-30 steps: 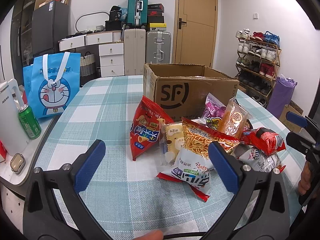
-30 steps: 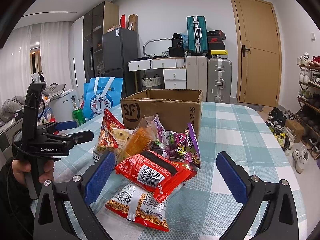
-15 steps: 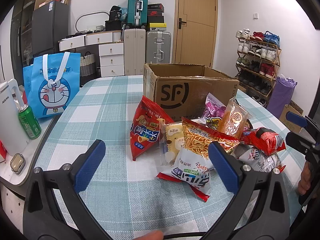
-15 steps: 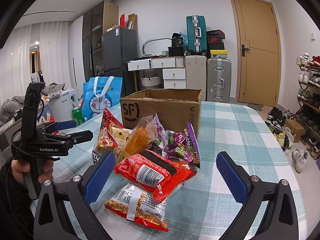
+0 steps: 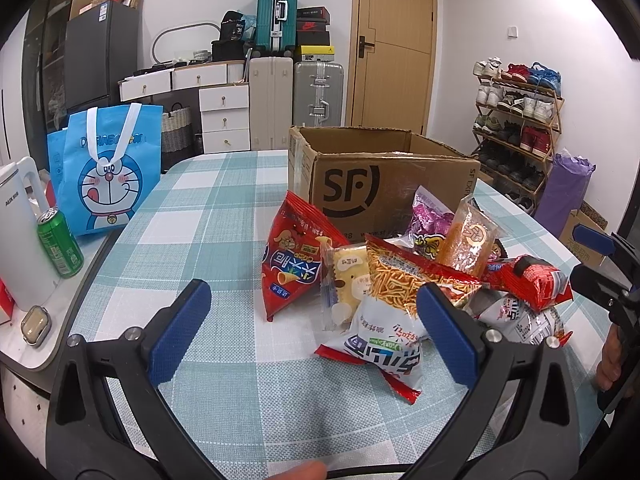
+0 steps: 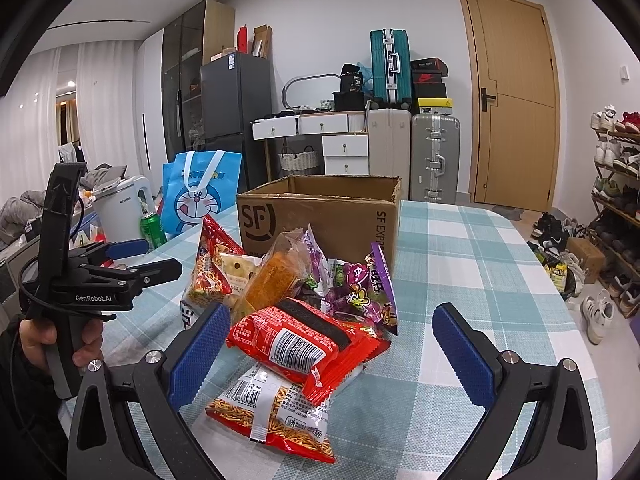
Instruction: Organize snacks
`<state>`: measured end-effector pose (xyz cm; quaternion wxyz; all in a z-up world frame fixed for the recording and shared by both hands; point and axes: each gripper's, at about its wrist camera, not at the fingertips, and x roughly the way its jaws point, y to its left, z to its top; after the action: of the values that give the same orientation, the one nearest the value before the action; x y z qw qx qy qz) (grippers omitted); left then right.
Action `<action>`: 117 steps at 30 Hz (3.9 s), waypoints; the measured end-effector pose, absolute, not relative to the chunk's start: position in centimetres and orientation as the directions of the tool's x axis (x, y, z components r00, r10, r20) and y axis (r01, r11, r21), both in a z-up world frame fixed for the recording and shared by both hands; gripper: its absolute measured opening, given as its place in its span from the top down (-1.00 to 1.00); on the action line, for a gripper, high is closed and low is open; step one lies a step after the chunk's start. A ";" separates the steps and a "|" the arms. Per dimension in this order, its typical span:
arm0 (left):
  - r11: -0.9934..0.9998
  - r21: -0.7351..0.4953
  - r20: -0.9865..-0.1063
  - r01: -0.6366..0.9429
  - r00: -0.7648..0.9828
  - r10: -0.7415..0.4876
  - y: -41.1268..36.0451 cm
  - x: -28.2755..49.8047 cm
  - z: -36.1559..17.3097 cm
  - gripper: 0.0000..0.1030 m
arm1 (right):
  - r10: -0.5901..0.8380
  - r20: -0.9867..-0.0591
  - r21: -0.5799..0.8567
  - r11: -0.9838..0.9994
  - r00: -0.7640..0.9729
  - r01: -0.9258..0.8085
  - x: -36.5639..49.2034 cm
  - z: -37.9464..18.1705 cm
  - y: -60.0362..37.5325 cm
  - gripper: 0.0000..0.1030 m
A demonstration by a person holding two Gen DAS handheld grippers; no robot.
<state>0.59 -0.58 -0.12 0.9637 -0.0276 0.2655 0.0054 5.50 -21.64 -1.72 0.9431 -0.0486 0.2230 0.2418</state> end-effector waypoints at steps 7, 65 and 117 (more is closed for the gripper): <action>0.998 -0.050 -0.512 -0.026 0.859 -0.003 -0.6 0.6 -0.1 -0.99 | 0.427 -0.448 0.014 0.882 0.785 -0.472 5.6 -1.8 -21.7 -0.99; 0.980 -0.065 -0.633 0.188 0.751 -0.186 -3.6 3.0 -1.7 -0.91 | 0.462 -0.621 0.118 0.853 0.633 -0.508 8.9 -3.9 -19.2 -0.99; 0.975 -0.128 -0.540 0.184 0.811 -0.224 -2.3 0.7 1.5 0.15 | 0.514 -0.550 0.147 0.836 0.659 -0.529 7.4 -1.1 -19.2 -0.12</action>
<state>0.72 -2.31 1.53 0.9510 -0.0348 0.2878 -0.1074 7.44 -19.20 -1.10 0.9106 -0.0130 0.2977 0.2864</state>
